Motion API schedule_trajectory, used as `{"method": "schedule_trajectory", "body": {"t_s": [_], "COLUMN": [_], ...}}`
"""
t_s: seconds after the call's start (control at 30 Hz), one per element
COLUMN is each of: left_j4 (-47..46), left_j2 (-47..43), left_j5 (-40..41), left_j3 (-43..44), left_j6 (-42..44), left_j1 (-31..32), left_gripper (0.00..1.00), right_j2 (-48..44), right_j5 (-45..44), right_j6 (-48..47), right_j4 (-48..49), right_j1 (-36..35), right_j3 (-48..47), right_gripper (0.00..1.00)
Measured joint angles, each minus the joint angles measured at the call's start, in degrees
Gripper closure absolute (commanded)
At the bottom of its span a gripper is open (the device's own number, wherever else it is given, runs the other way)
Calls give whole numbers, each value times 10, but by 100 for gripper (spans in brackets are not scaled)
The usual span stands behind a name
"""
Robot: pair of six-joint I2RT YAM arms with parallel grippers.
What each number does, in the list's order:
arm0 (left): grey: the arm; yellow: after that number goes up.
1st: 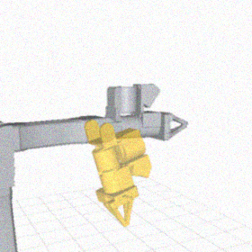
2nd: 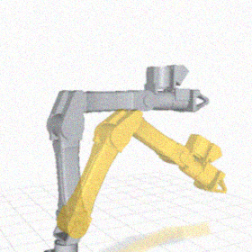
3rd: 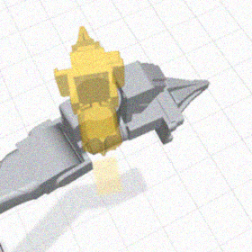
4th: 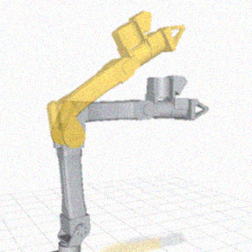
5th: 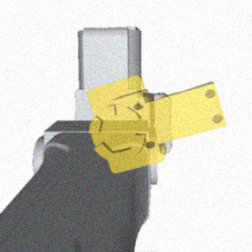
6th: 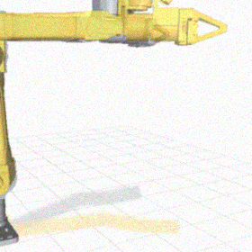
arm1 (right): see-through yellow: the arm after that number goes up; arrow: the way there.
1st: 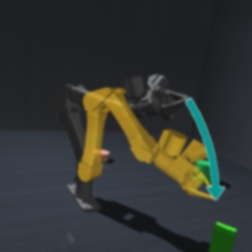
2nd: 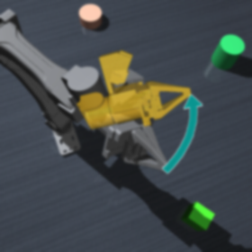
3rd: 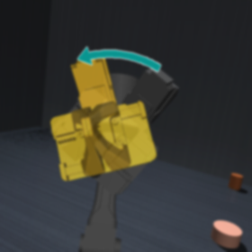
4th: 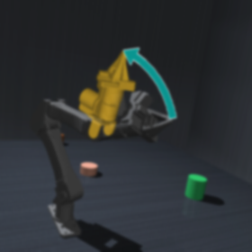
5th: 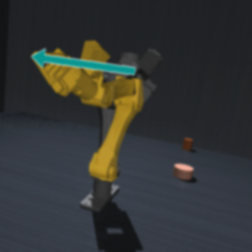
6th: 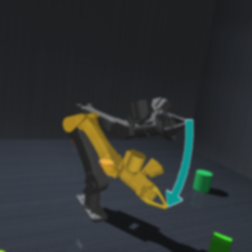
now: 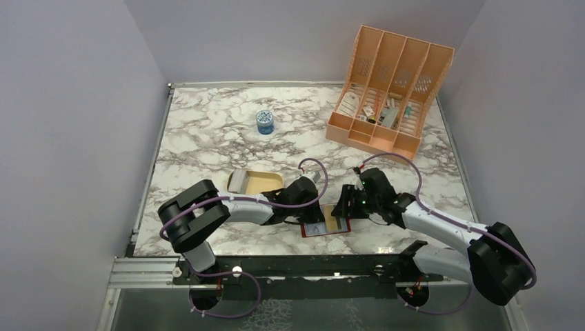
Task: Put the credit cards into the card holder
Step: Turn over the card slot in the card holder.
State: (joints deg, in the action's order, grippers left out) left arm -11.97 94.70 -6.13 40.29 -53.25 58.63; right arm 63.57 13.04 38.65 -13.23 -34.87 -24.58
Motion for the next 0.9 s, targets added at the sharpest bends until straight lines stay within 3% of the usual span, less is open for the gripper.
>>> {"method": "schedule_trajectory", "body": {"t_s": [0.33,0.9], "left_j4": [0,0], "left_j2": [0,0], "left_j5": [0,0], "left_j3": [0,0], "left_j6": [0,0], "left_j1": [2,2], "left_gripper": [100,100], "right_j2": [21,-25], "right_j5": [9,42], "right_j6": [0,0], "right_j4": [24,13], "right_j1": [0,0], "right_j3": [3,3], "right_gripper": [50,50]}}
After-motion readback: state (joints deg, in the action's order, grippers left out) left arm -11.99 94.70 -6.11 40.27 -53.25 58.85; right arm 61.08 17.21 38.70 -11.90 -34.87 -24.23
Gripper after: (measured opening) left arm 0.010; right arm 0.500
